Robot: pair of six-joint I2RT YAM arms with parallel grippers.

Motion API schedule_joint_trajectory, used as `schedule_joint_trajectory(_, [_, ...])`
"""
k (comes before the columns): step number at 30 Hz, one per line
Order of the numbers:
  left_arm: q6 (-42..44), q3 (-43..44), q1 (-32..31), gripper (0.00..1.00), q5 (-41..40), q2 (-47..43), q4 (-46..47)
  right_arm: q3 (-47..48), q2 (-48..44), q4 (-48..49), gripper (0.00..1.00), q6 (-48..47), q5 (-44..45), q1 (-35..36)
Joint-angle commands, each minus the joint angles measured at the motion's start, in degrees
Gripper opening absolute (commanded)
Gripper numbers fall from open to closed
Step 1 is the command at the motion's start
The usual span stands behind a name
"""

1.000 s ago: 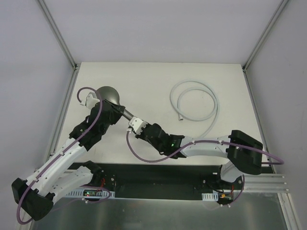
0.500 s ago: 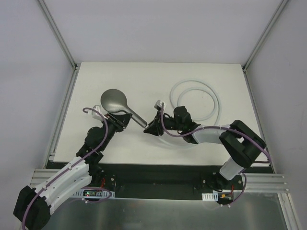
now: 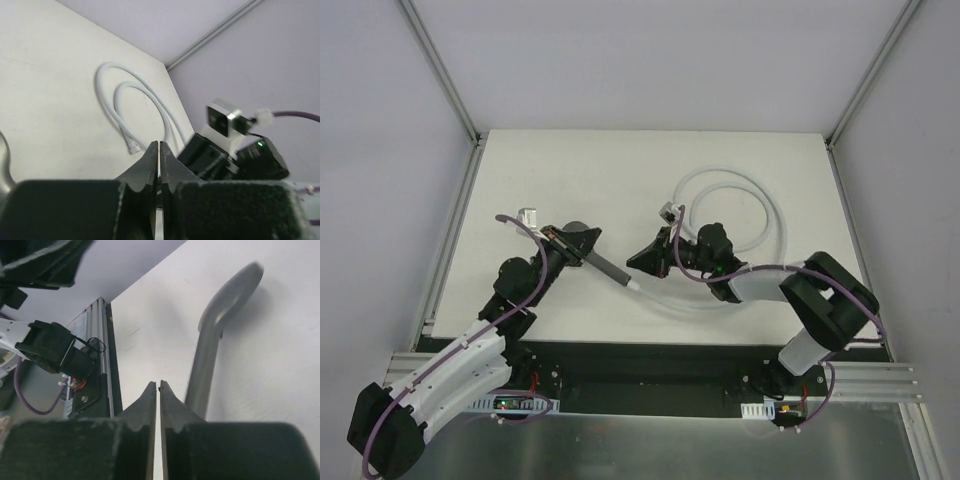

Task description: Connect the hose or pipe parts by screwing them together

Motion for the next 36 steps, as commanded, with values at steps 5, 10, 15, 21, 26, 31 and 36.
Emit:
schedule_joint_trajectory(5, [0.92,13.64,-0.19,0.17,-9.92,1.97,-25.72,-0.05,-12.54,-10.15,0.01,-12.84,9.52,2.43])
schedule_joint_trajectory(10, [-1.82,18.04,-0.19,0.5,-12.48,6.0,-37.95,1.87,-13.95,-28.56,0.36,-21.97,23.12,6.11])
schedule_joint_trajectory(15, [-9.98,21.82,-0.19,0.77,-11.08,15.74,-47.88,1.63,-13.76,-32.93,0.54,-23.67,30.26,9.63])
schedule_joint_trajectory(21, [-20.62,30.85,-0.19,0.81,-12.92,29.62,-60.08,-2.42,-16.83,-31.26,0.57,-23.13,32.55,9.72])
schedule_joint_trajectory(26, [-27.11,36.23,-0.19,0.8,-13.89,38.17,-64.76,-7.34,-21.5,-28.8,0.58,-22.52,35.18,9.64])
schedule_joint_trajectory(31, [-33.19,40.89,-0.27,0.78,-12.83,46.7,-71.52,-12.17,-26.59,-27.3,0.58,-23.66,36.42,9.72])
schedule_joint_trajectory(36, [-36.44,42.39,-0.36,0.77,-13.18,52.14,-72.33,-14.55,-30.55,-27.21,0.58,-25.06,37.21,9.72])
